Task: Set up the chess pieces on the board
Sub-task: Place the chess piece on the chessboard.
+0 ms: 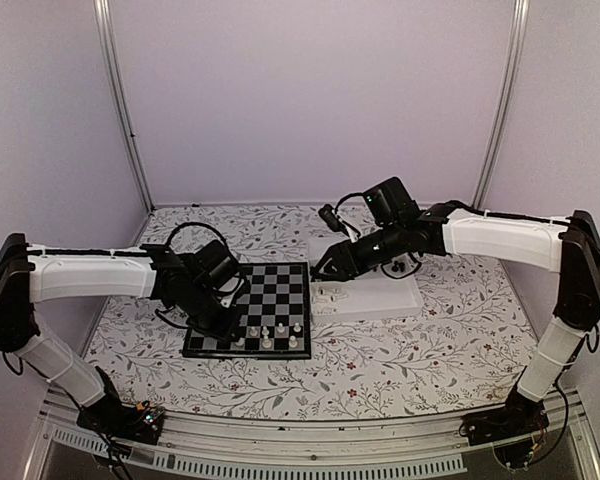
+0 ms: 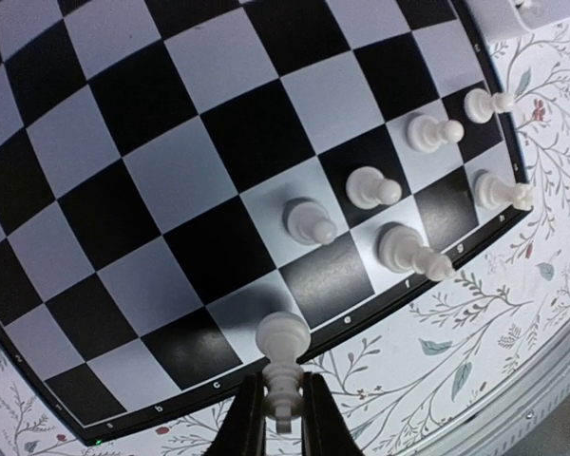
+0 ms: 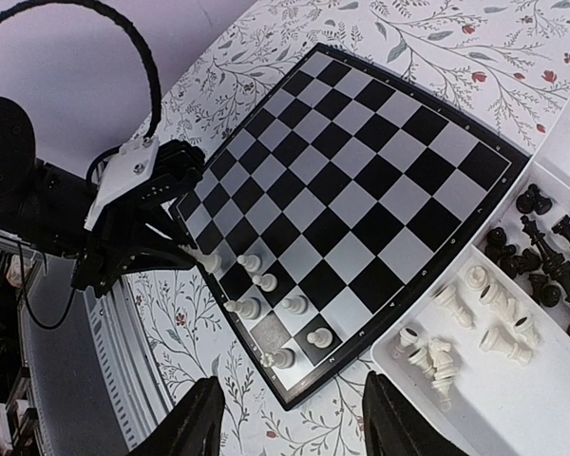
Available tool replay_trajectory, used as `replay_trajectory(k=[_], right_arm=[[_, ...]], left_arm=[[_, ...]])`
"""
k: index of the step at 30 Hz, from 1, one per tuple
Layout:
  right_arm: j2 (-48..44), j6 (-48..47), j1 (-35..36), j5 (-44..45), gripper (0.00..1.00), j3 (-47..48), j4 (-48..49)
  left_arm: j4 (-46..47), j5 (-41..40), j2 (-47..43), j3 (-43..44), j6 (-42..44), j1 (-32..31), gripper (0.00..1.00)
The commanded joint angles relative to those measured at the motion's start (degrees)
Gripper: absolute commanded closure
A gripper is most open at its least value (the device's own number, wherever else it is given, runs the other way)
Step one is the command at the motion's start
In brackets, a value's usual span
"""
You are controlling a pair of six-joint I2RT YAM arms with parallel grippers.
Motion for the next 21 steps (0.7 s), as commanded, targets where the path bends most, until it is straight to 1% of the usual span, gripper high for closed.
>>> replay_trajectory(k=[1,7,15,21], right_arm=[[1.41,-1.13,-0.2,0.26,0.48,2.31,-0.98],[1.59,-1.92,-0.24,0.59,0.48,2.65,-1.69],[1.55,-2.39,-0.24,1.04,0.48,2.48,-2.18],[1.83,-2.66,-0.24,0.79,0.48,2.72,-2.23]], left_arm=[[1.39,0.37,2.53,3.28,1.11,-0.97,0.97],[1.63,1.67,5.9,5.89,1.93,-1.79,0.98],[0.86,0.94,7.01,6.43,1.23,-2.52,0.98],[-0.14,1.46,9.17,7.66,2.16,-2.69,0.93]])
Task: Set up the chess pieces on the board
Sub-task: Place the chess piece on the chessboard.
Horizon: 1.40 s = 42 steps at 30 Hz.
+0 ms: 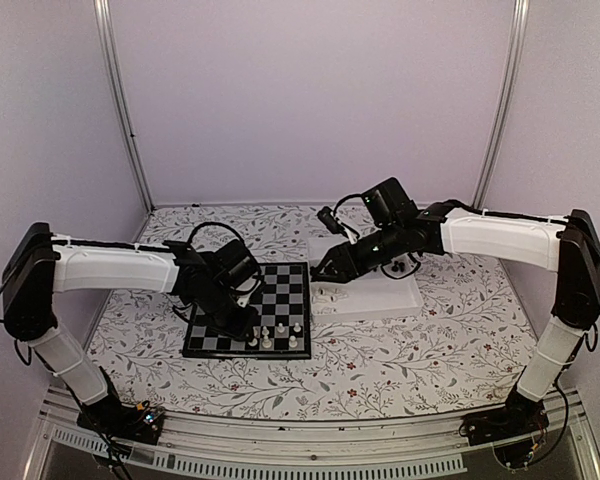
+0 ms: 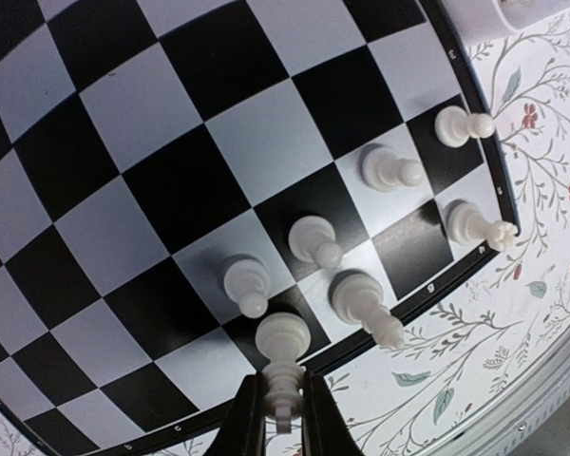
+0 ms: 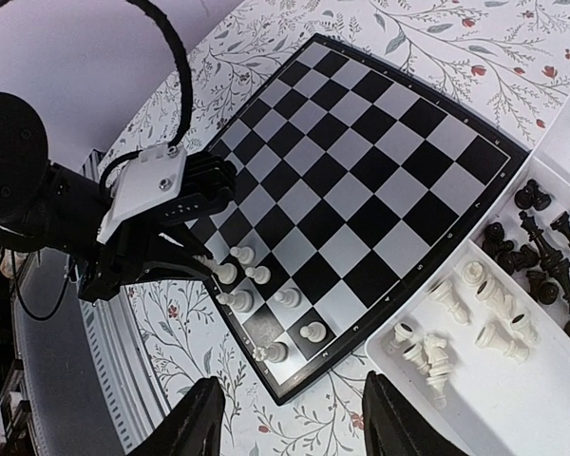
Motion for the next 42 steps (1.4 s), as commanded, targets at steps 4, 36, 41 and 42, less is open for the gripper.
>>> replay_trajectory(k=[4,36,41,42], right_arm=[[1.52,-0.92,-0.25,0.36,0.48,2.15,-0.56],[4.63,-1.36,-5.09,7.77,0.56,5.21,-8.52],[10.05,-3.72,-5.17,10.64,0.63,8.25,-15.8],[10.78,-3.6,-5.17,10.59,0.64,8.52,-16.5]], left_arm=[[-1.8,0.38,1.81,2.2,1.3,-1.0,0.93],[-1.09,-7.04,-12.93,8.41,4.61,-0.88,0.57],[6.08,-4.5,-12.47,8.92,4.14,1.27,0.56],[6.9,-3.41,-11.75,9.26,3.85,1.62,0.56]])
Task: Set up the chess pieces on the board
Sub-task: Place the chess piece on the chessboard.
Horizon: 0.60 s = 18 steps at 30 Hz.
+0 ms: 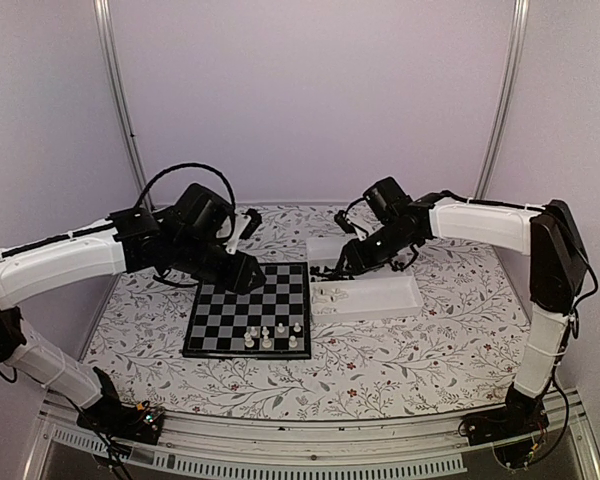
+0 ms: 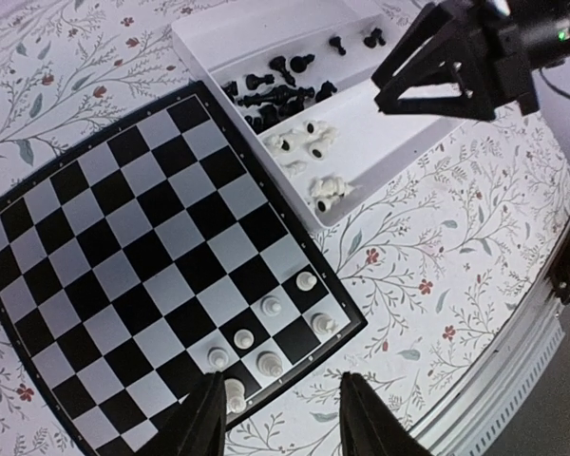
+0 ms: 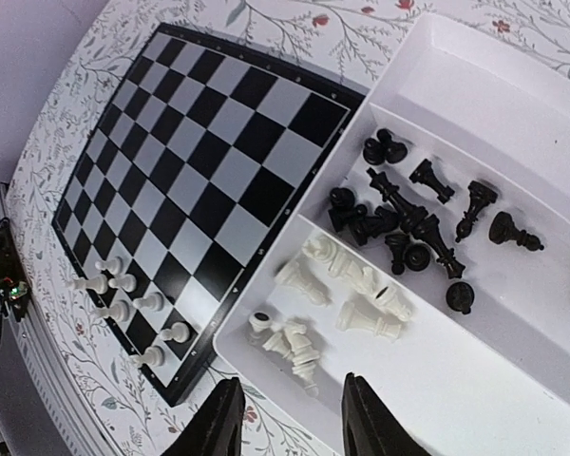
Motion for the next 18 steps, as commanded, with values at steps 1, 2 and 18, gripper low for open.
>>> replay_trajectory(k=[1,2,18], right_arm=[[5.26,-1.23,0.4,3.06,0.64,2.07,-7.48],[6.17,-0.96,0.35,3.17,0.65,2.3,-7.85],[16.66,5.94,0.32,2.66,0.58,12.39,-11.8]], left_arm=[[6.27,1.99,3.0,1.35,0.19,1.95,0.56],[6.51,2.43,4.16,1.86,0.09,2.15,0.56],[5.84,5.12,8.08,5.02,0.58,3.92,0.56]])
